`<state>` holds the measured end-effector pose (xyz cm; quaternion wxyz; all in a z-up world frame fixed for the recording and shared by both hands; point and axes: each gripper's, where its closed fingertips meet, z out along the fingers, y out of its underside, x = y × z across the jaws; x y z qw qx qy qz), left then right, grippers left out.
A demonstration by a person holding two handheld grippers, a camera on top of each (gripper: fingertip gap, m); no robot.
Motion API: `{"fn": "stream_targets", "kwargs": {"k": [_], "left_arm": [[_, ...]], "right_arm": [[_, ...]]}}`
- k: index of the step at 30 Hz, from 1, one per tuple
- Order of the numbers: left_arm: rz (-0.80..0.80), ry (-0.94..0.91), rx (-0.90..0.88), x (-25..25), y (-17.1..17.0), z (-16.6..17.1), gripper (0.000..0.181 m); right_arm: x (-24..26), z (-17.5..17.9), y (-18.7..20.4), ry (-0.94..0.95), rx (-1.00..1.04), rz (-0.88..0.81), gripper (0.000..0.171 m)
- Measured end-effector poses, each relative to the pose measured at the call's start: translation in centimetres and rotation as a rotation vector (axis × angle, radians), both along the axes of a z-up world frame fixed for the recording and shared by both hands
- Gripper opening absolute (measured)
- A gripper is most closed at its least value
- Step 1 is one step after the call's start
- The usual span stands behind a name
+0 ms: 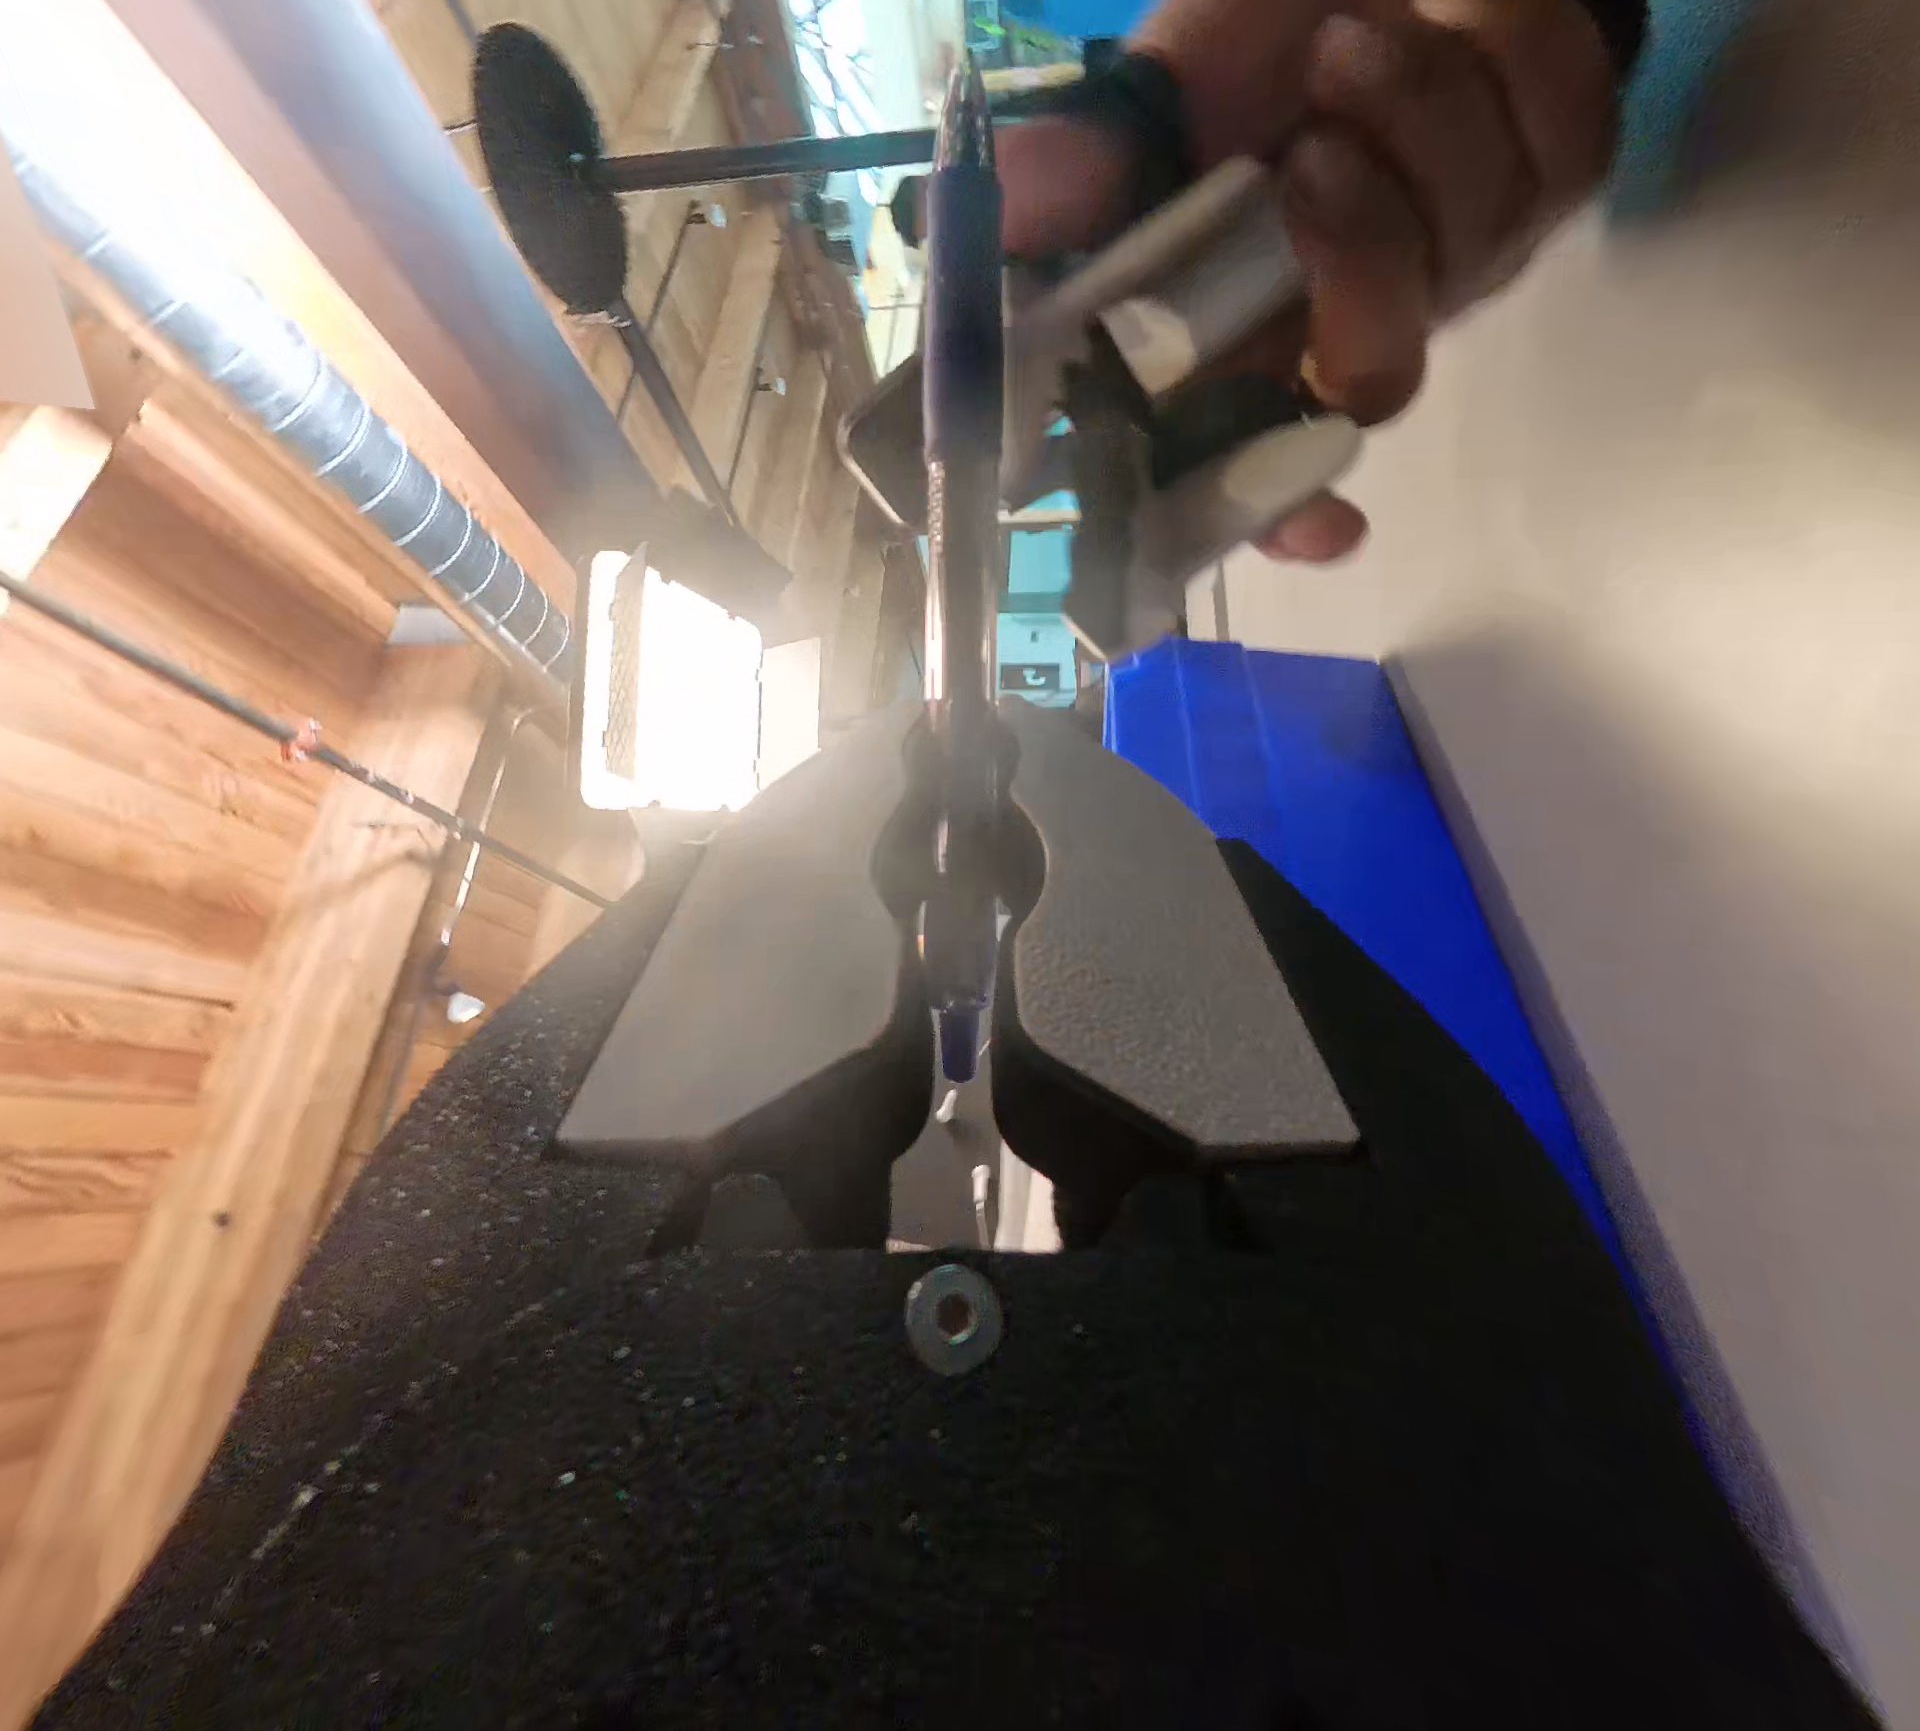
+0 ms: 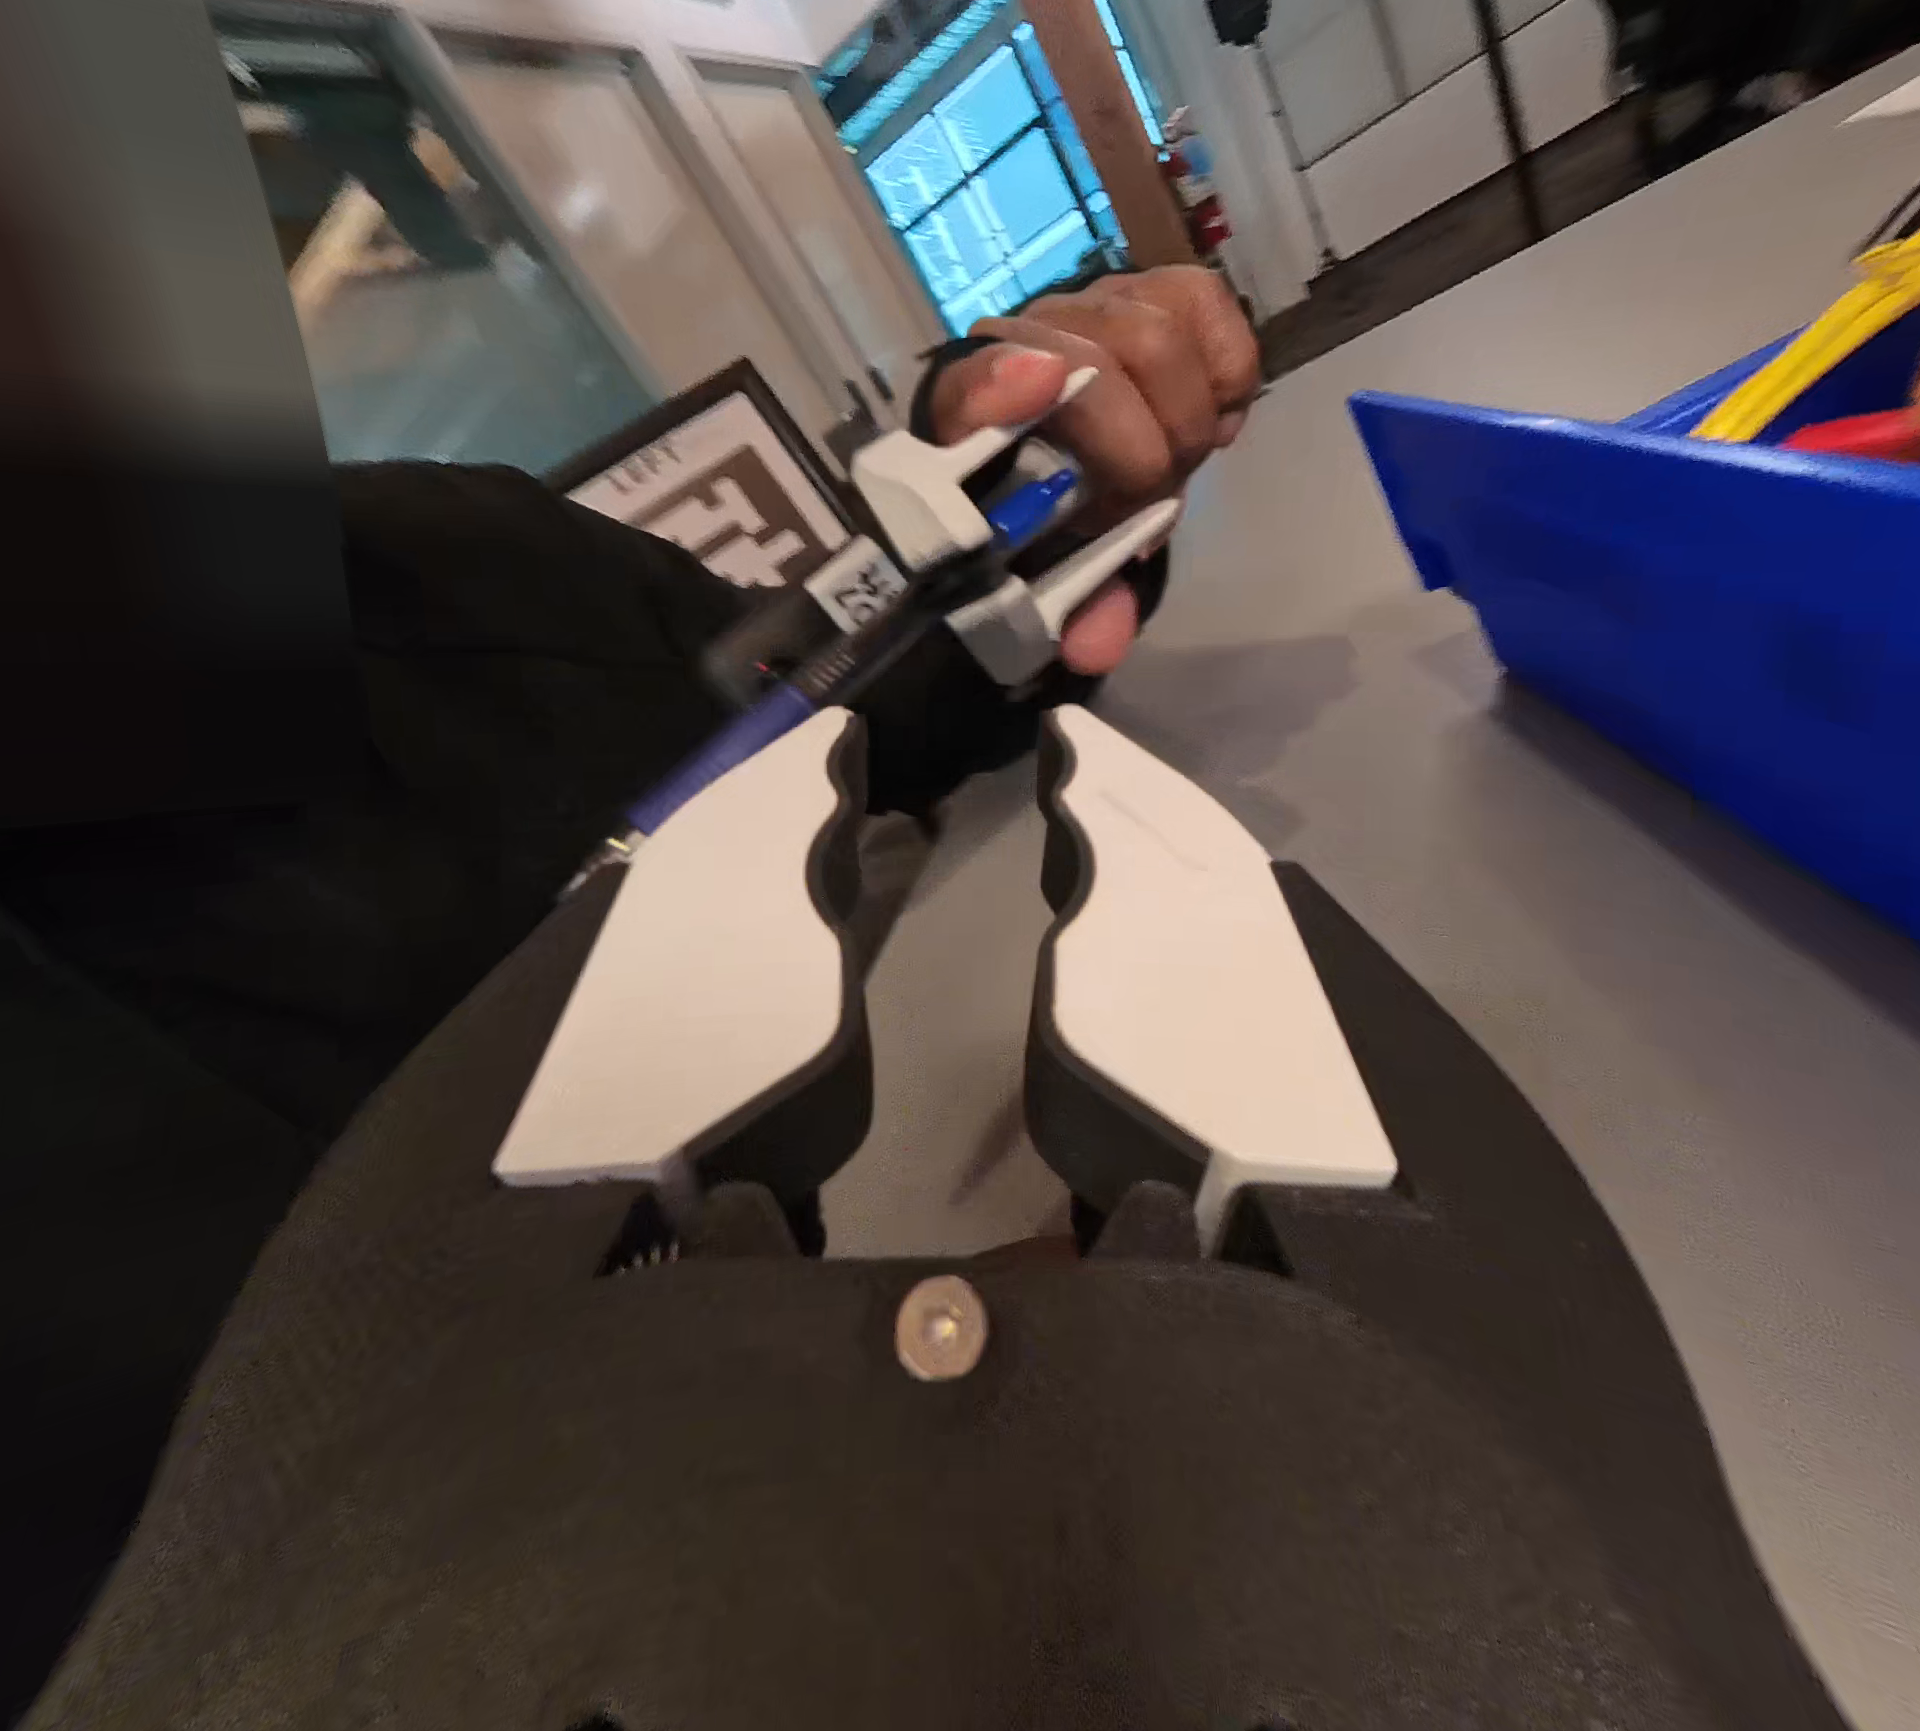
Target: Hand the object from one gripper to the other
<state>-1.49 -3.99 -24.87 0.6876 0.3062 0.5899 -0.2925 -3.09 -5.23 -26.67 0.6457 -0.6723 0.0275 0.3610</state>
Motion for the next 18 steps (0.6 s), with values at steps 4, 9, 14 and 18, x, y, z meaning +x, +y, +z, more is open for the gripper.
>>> {"fn": "stream_targets", "kwargs": {"k": [4, 9, 14, 18], "left_arm": [[0.04, -0.066, 0.174, 0.0, -0.2, -2.4, 0.007], [0.06, -0.069, 0.235, 0.4, -0.6, -3.8, 0.007], [0.094, 0.003, 0.147, 1.3, -0.2, -3.4, 0.015], [0.082, 0.298, -0.133, 2.3, 0.0, -1.9, 0.047]], "right_arm": [[-1.0, -0.2, 0.0, 0.081, -0.057, 0.076, 0.035], [-3.5, -4.5, 0.4, -0.061, -0.298, 0.161, 0.042], [-3.5, -5.9, 0.9, -0.174, -0.356, 0.126, 0.011], [-1.6, -5.9, 1.0, -0.263, -0.341, 0.018, 0.006]]}}
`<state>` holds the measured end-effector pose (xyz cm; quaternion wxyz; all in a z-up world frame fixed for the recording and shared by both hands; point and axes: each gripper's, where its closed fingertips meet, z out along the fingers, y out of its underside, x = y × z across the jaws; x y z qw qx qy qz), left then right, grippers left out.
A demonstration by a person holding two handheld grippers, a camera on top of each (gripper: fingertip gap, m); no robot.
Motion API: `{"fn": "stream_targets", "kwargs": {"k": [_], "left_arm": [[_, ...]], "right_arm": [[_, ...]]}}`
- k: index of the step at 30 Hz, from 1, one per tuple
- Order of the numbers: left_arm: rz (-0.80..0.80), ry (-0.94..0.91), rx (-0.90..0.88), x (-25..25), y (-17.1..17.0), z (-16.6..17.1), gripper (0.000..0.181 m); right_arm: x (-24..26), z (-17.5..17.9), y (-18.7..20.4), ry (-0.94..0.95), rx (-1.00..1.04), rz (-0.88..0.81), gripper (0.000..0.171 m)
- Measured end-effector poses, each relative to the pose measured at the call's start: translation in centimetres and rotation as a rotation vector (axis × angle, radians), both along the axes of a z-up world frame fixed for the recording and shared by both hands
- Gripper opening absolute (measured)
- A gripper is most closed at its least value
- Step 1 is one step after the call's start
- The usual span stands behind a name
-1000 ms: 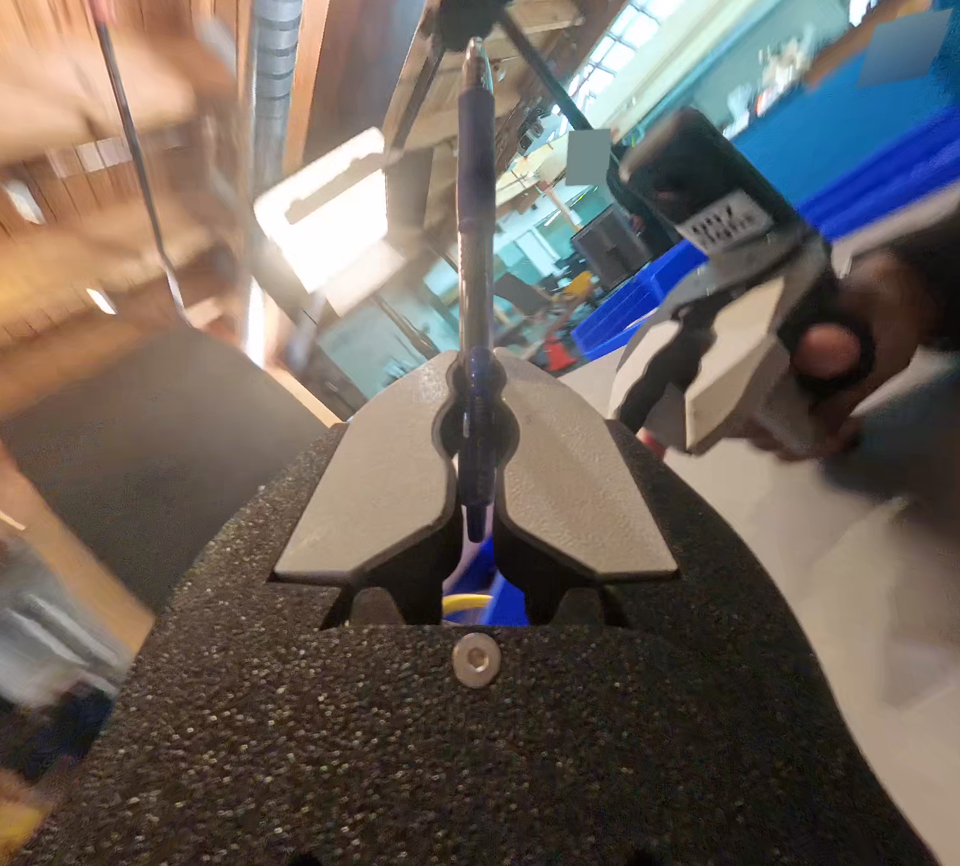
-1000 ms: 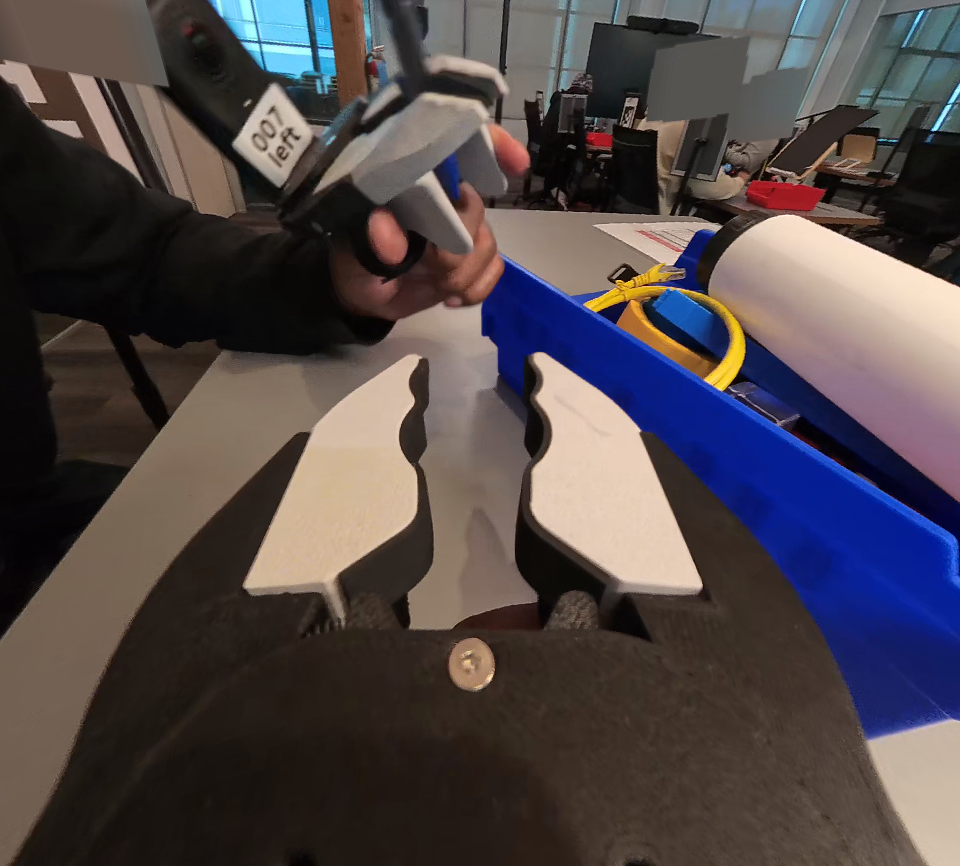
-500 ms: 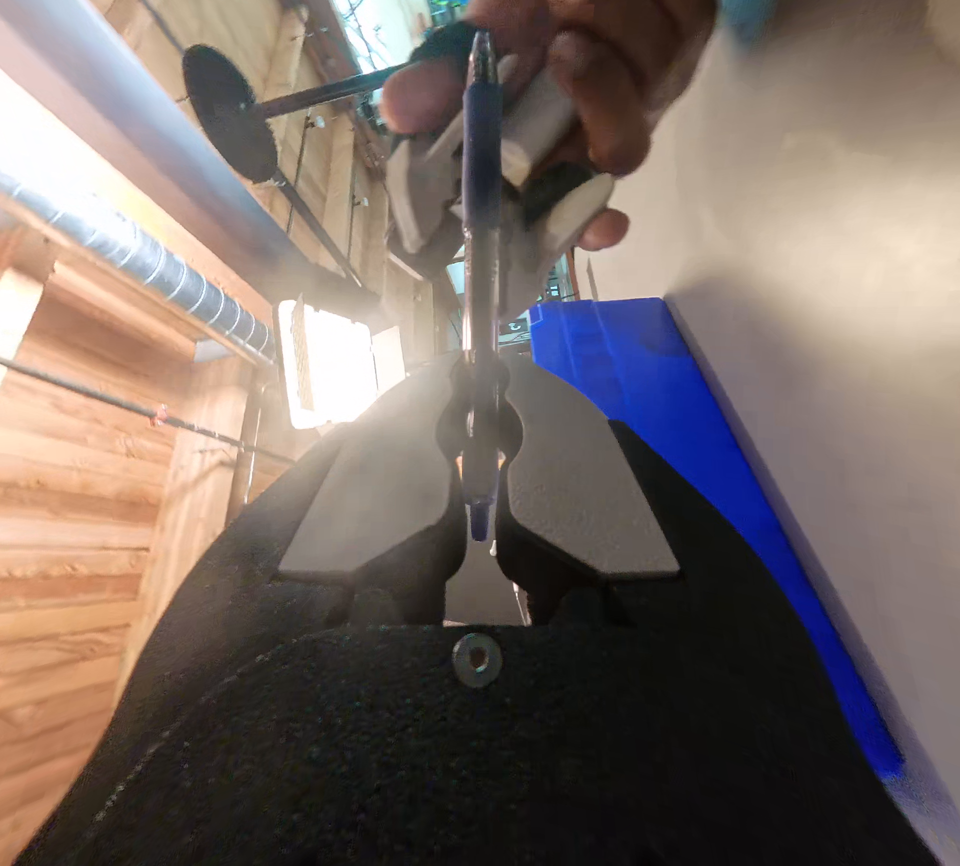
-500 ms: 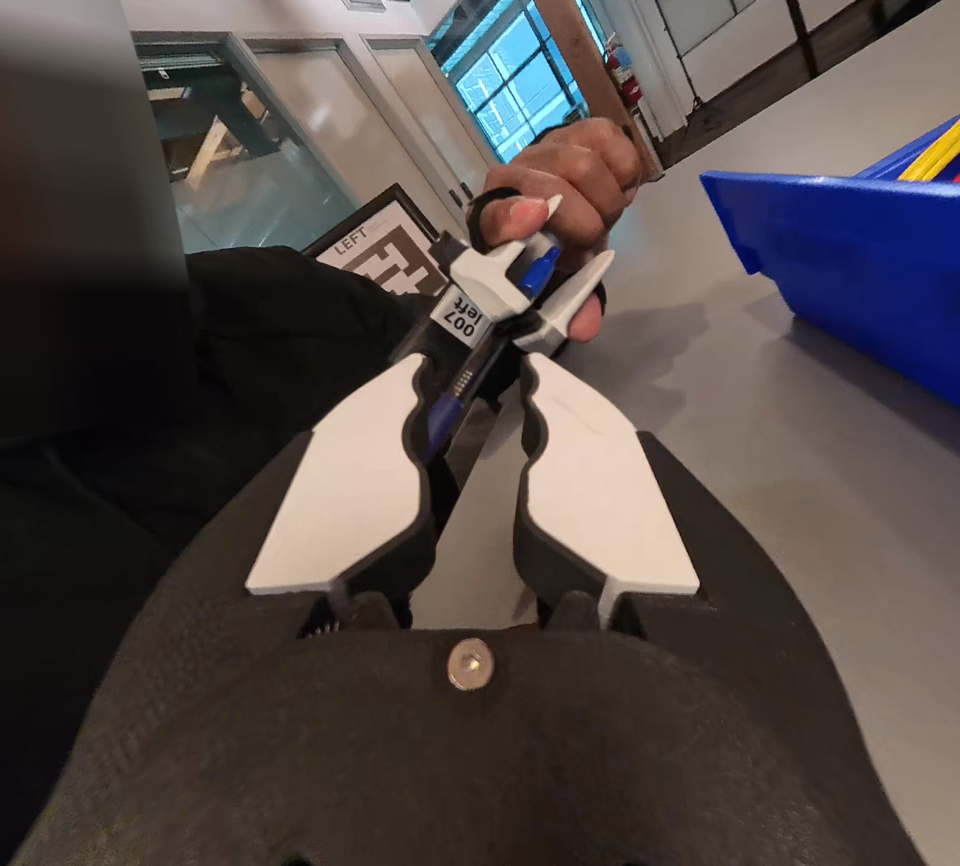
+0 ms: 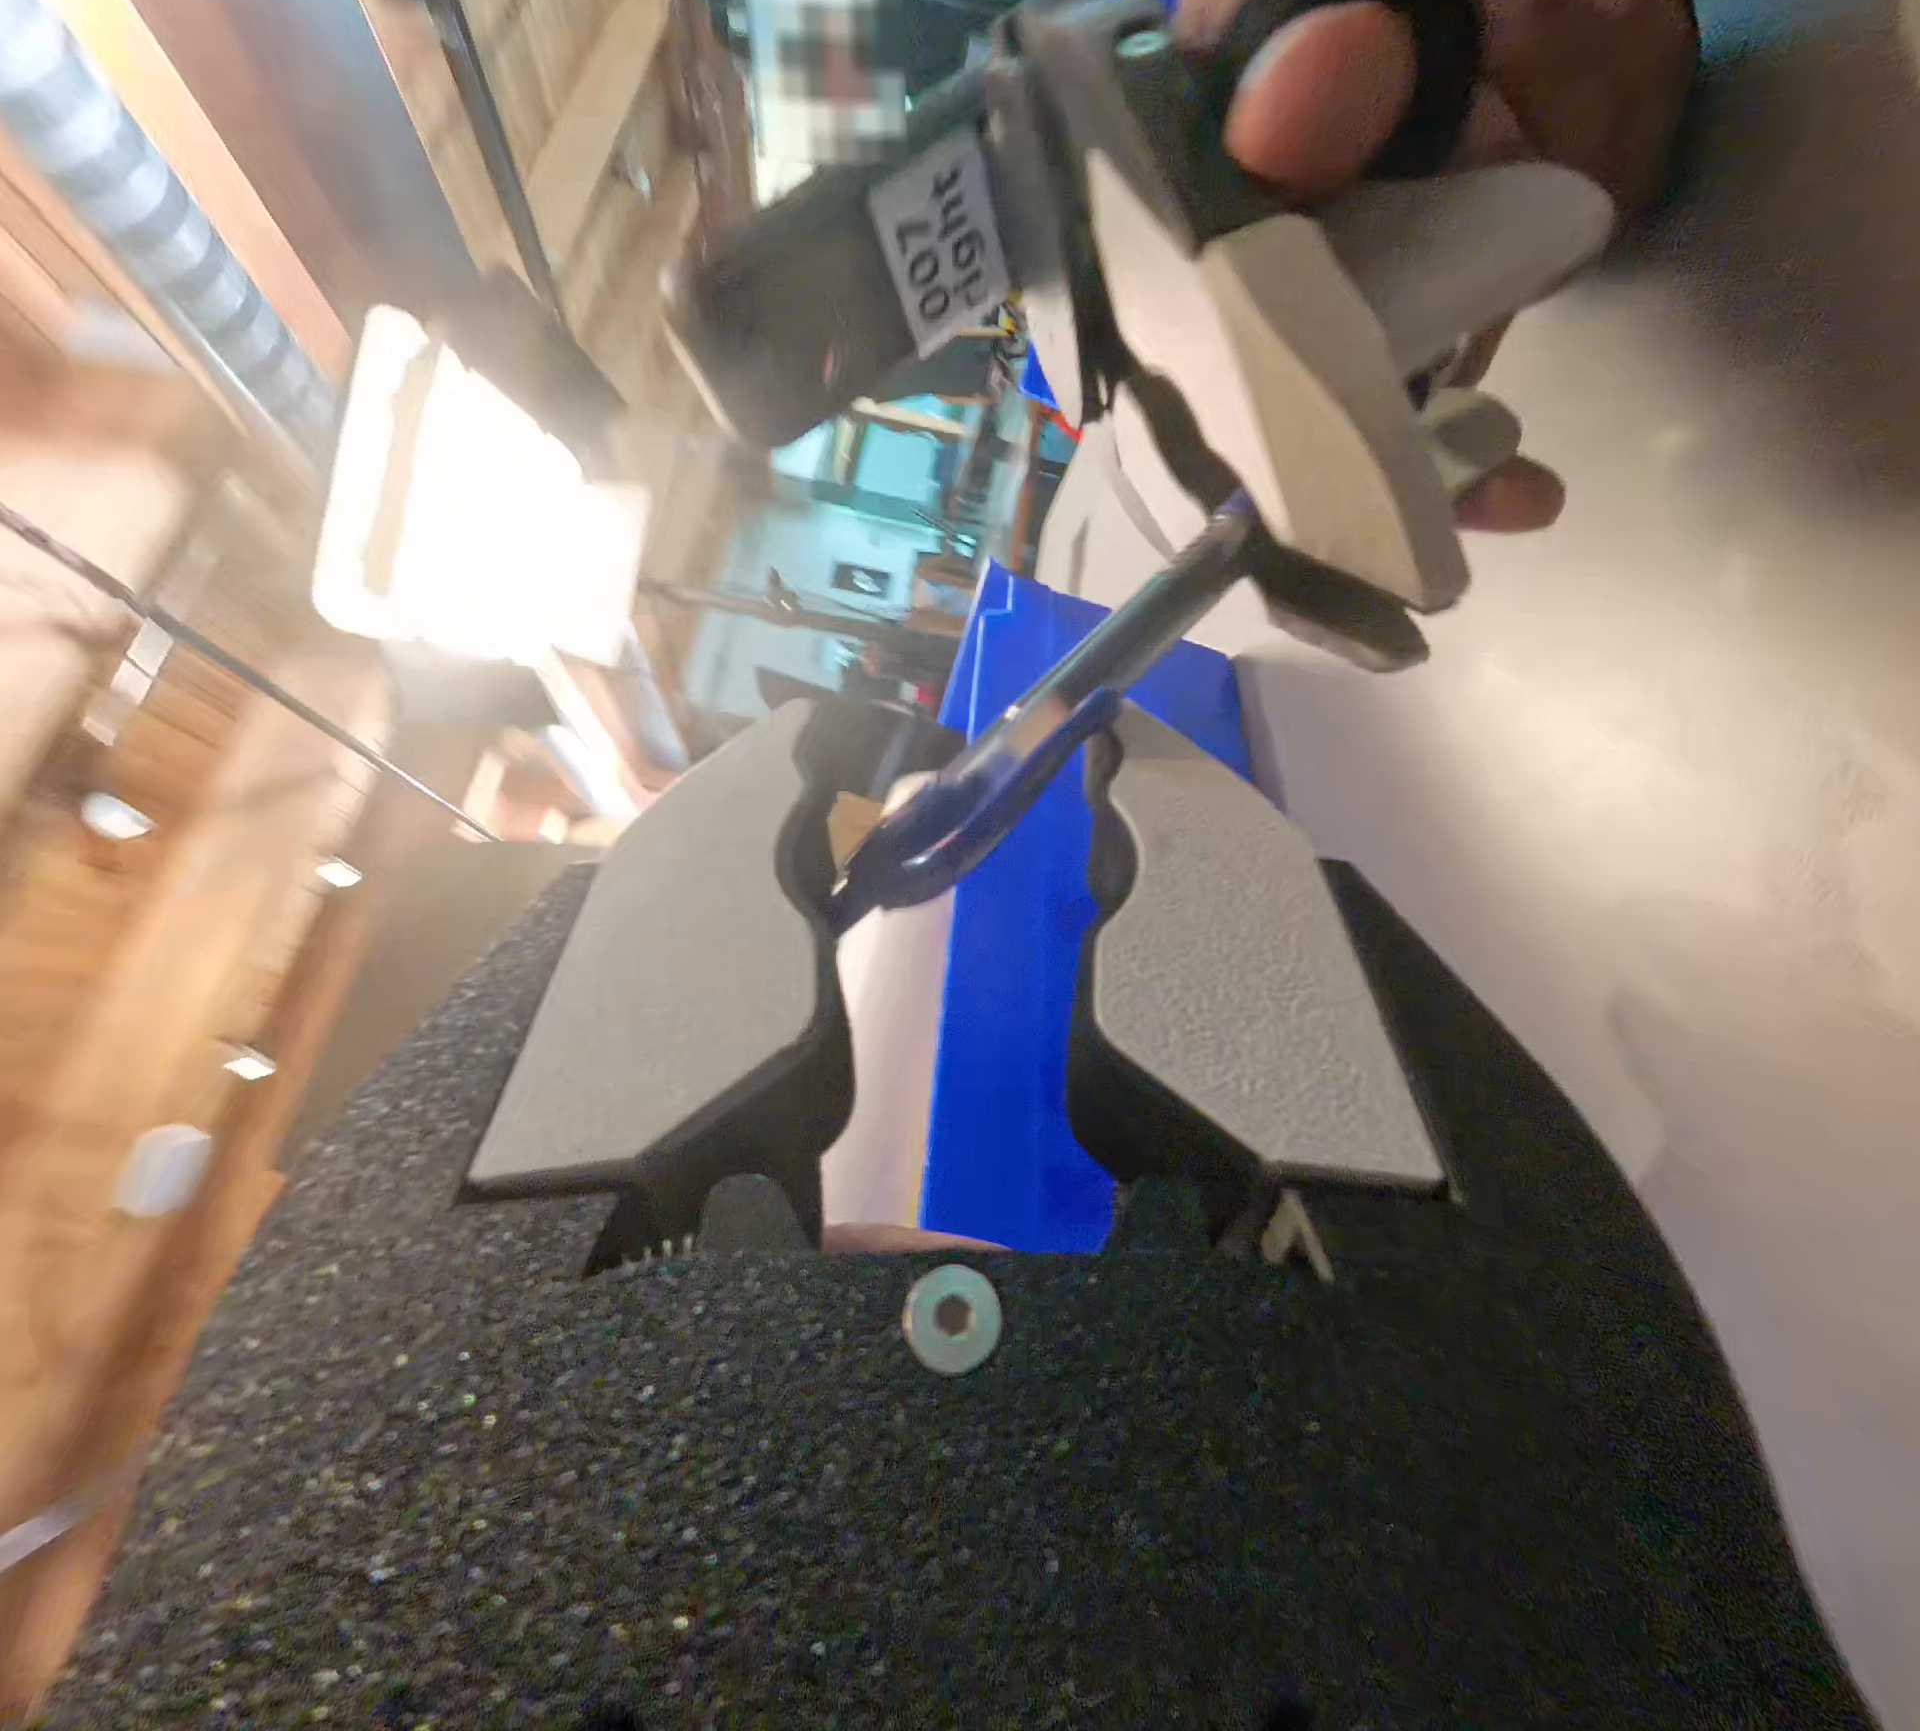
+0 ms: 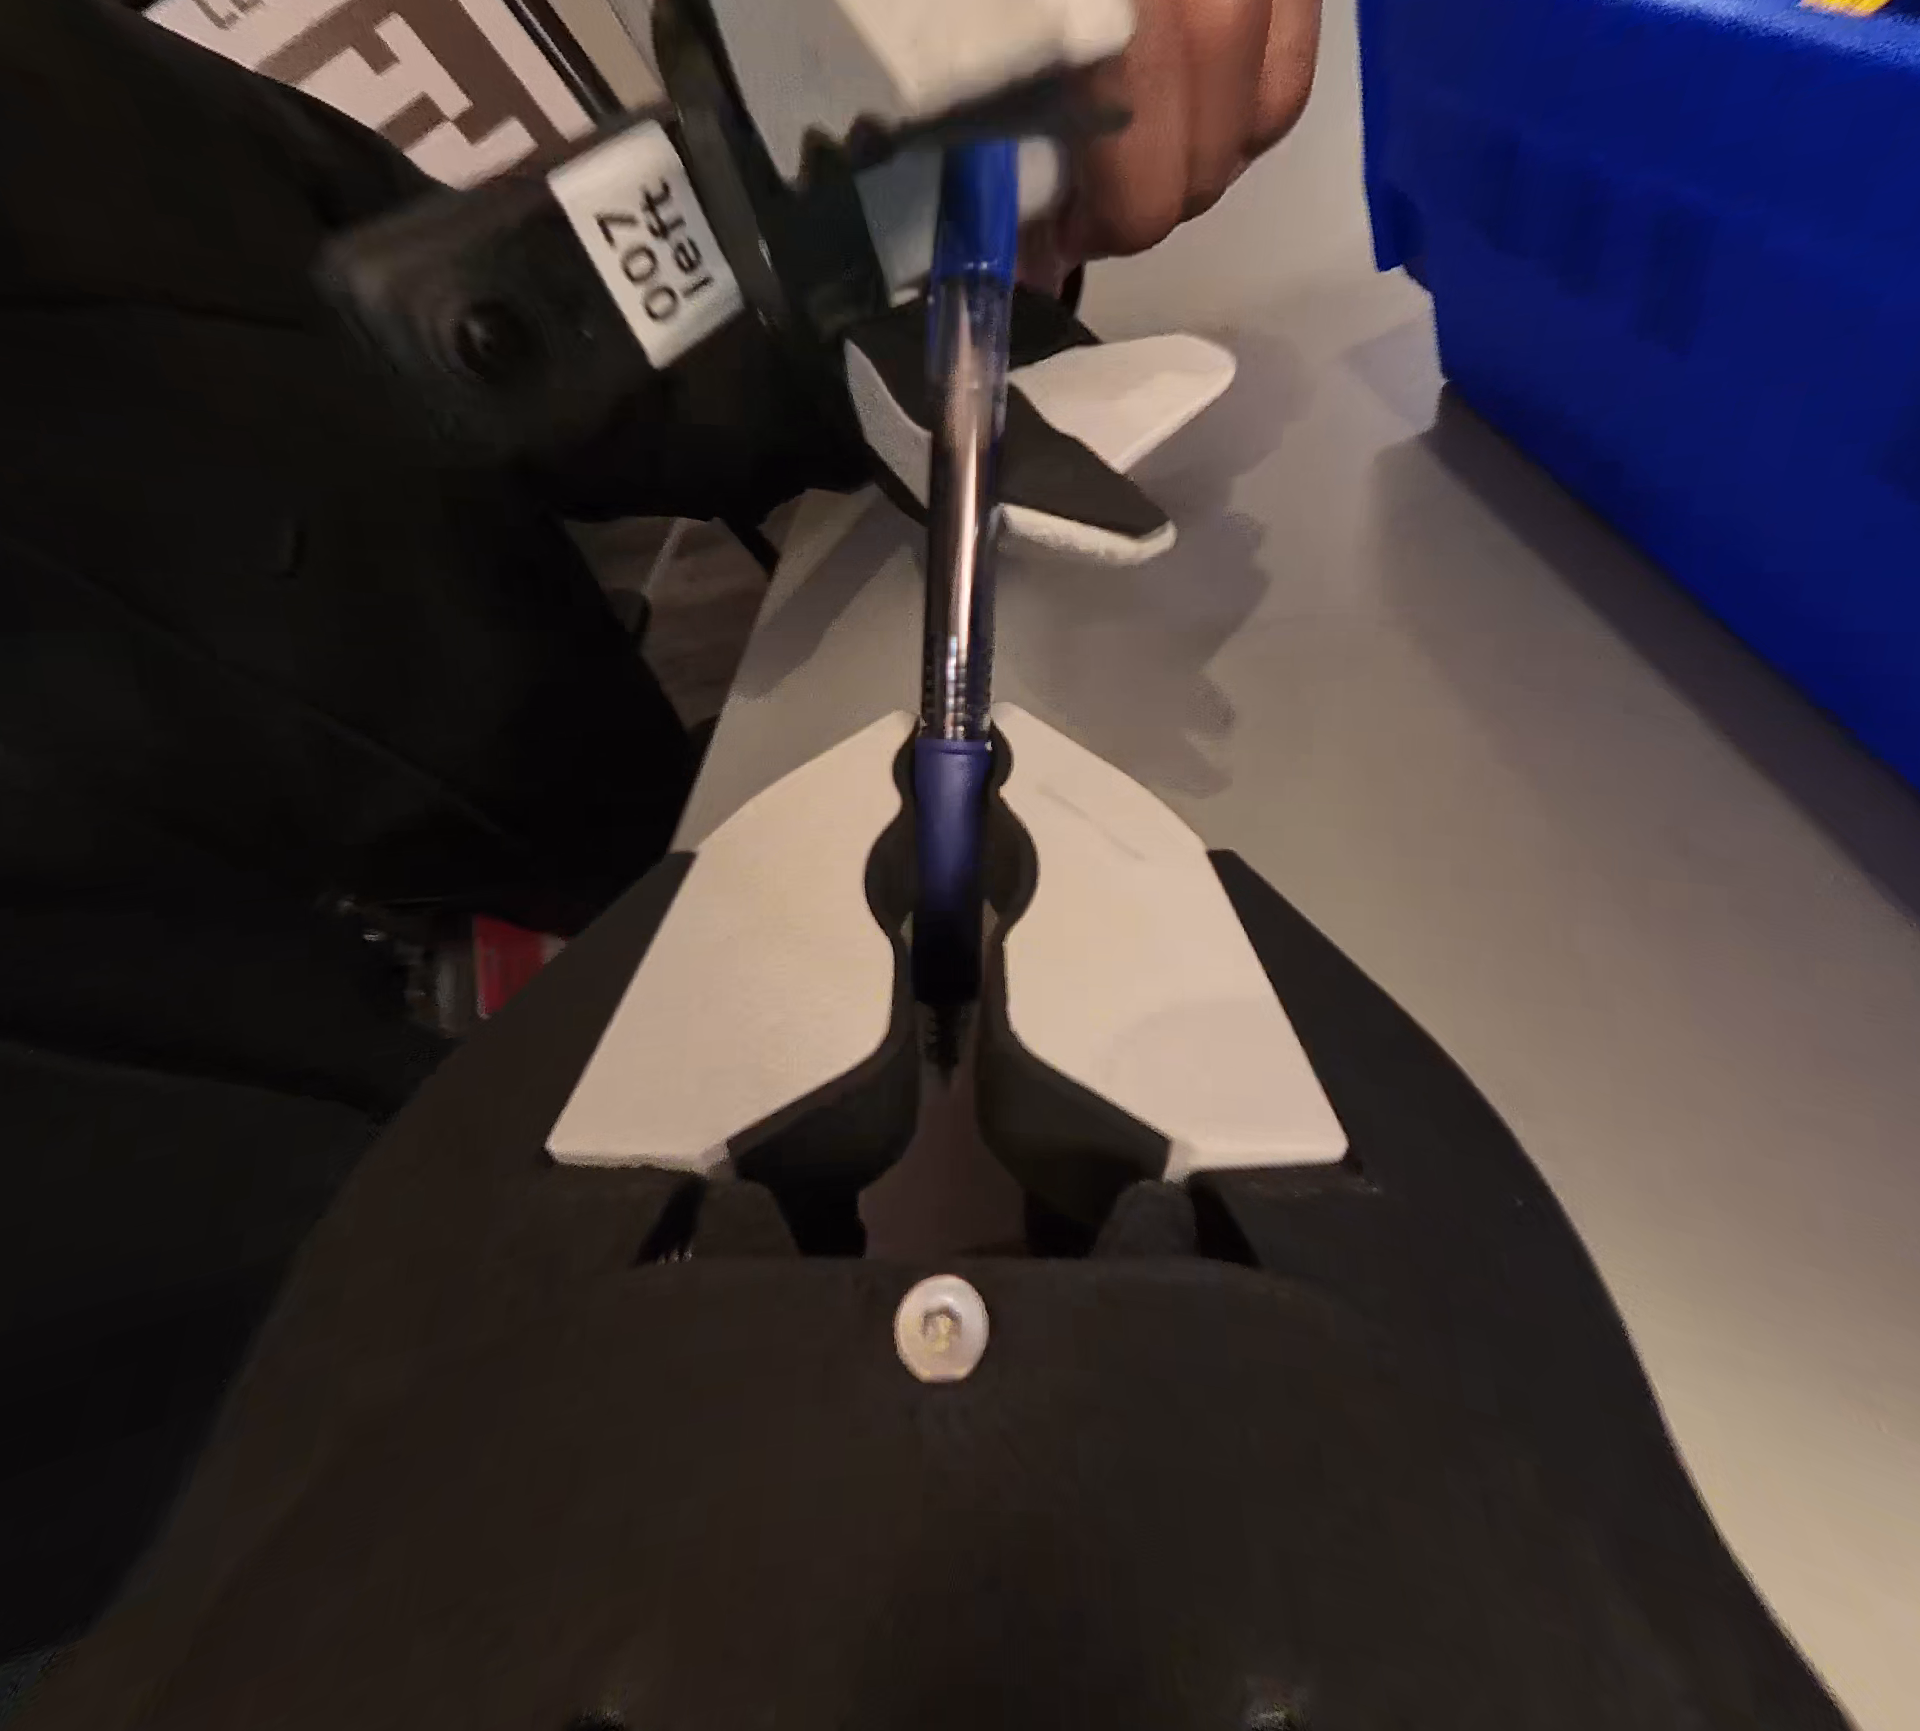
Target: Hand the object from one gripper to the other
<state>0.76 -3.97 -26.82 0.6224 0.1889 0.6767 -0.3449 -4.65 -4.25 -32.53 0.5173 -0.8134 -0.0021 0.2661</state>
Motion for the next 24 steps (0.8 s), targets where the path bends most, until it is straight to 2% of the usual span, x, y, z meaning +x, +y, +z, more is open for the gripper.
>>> {"fn": "stream_targets", "kwargs": {"k": [2, 8, 13, 16, 18, 22, 24], "left_arm": [[0.007, 0.108, -0.09, 0.4, 0.4, 0.5, 0.057], [-0.058, 0.355, -0.254, 0.2, 1.4, 1.5, 0.059], [-0.223, 0.759, -0.446, -1.3, 0.7, 2.2, 0.062], [-0.26, 0.912, -0.498, -1.7, -0.2, 1.6, 0.059], [-0.253, 0.952, -0.487, -1.7, -0.9, 0.7, 0.051], [-0.321, 0.894, -0.381, -3.3, -2.2, -0.5, 0.014], [-0.309, 0.841, -0.364, -3.2, -2.4, -0.7, 0.012]], "right_arm": [[0.8, -0.1, -0.1, -0.104, 0.016, -0.031, 0.006], [2.6, 0.6, -0.1, -0.299, 0.094, -0.106, 0.006], [4.3, 1.6, -0.3, -0.538, 0.199, -0.184, 0.006], [3.9, 1.7, -0.1, -0.636, 0.234, -0.178, 0.006], [3.5, 1.5, 0.2, -0.685, 0.237, -0.165, 0.006], [3.2, 0.8, 0.5, -0.75, 0.211, -0.149, 0.006], [3.5, 0.4, 0.5, -0.779, 0.193, -0.162, 0.006]]}}
